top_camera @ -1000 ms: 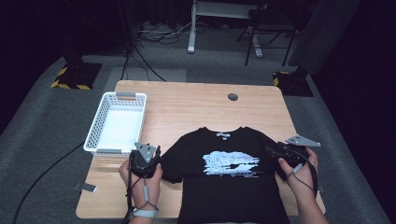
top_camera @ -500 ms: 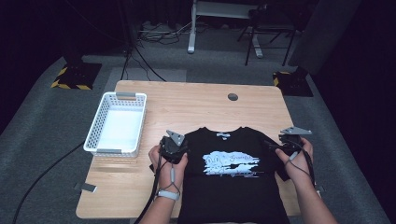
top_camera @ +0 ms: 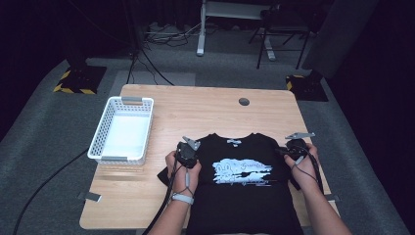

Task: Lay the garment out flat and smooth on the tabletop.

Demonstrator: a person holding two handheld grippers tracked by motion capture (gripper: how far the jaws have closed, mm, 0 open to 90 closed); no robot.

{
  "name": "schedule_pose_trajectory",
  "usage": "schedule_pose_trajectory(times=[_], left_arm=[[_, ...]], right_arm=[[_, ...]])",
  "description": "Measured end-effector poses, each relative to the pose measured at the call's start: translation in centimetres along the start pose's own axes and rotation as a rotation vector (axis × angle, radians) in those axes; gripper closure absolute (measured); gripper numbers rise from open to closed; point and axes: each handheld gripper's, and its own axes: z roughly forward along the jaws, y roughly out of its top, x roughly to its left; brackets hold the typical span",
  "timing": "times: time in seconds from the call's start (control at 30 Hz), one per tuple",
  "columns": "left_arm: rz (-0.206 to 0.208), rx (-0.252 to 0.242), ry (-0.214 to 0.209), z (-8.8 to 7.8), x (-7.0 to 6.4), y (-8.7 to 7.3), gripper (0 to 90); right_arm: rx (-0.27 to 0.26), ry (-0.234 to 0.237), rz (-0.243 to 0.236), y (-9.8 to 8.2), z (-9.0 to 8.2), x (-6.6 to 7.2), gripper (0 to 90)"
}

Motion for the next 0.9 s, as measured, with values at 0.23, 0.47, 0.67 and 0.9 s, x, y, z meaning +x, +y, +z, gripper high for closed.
schedule_pose_trajectory(times=[0.23, 0.47, 0.67, 0.9], left_arm=[[0.001, -0.089, 0.003, -2.2, -0.2, 0.9, 90.0], [-0.001, -0.118, 0.007, -2.7, 0.3, 1.4, 90.0], [-0.057, -0.066, -0.027, -1.2, 0.6, 0.6, 55.4], [-0.054, 0.008, -0.053, 0.8, 0.5, 0.6, 40.5]], right_arm=[[-0.069, -0.005, -0.005, 0.3, -2.0, 0.6, 85.7], [-0.103, -0.018, 0.01, 0.8, -3.5, 0.2, 85.8], [-0.078, -0.018, 0.018, 0.7, -2.9, -0.1, 85.4], [-0.079, -0.015, 0.016, 0.4, -3.1, -0.1, 85.4]])
